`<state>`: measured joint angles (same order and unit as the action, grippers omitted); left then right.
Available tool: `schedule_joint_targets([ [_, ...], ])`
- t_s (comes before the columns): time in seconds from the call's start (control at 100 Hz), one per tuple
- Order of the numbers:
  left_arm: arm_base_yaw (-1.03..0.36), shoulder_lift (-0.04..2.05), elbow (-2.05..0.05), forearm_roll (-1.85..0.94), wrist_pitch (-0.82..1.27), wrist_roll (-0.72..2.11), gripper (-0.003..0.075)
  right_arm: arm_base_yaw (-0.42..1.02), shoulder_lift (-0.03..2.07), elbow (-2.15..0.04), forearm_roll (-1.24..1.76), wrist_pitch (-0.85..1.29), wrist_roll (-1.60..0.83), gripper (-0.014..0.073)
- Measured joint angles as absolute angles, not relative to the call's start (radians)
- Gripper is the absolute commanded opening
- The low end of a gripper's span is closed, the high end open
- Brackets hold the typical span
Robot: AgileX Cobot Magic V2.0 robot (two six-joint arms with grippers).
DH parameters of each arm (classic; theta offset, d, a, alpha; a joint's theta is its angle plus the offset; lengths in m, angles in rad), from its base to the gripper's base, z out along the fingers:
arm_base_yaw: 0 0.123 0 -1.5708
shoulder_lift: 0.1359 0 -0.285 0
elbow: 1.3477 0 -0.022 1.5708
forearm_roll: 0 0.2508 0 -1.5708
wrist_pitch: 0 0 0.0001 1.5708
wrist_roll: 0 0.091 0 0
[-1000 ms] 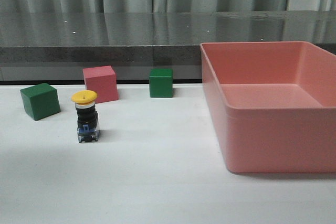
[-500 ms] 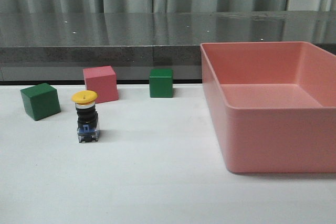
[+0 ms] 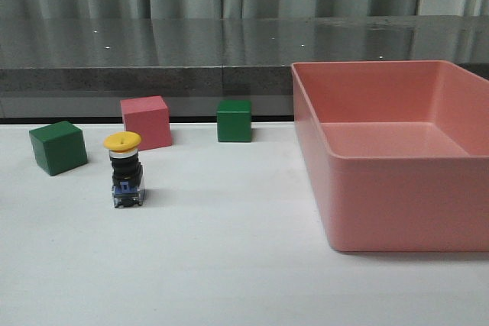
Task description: Place and stand button with both arms
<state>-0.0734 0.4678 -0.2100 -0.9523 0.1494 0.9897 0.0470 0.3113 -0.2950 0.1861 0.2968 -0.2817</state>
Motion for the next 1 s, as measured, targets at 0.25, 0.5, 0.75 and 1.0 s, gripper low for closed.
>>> schedule_joint_targets([
  [0.25, -0.073, 0.468, -0.210, -0.957, 0.124, 0.990, -0.0019, 0.047, 0.311, -0.295, 0.186, 0.297, -0.282, -0.0076],
  [0.5, -0.073, 0.436, -0.210, -0.780, 0.114, 0.860, -0.0020, 0.047, 0.311, -0.295, 0.186, 0.297, -0.282, -0.0076],
  [0.75, -0.073, 0.287, -0.164, -0.246, 0.118, 0.358, -0.0020, 0.047, 0.311, -0.295, 0.186, 0.297, -0.282, -0.0076],
  [1.0, -0.073, 0.030, -0.001, -0.011, 0.124, 0.097, -0.0020, 0.047, 0.311, -0.295, 0.186, 0.297, -0.282, -0.0076],
])
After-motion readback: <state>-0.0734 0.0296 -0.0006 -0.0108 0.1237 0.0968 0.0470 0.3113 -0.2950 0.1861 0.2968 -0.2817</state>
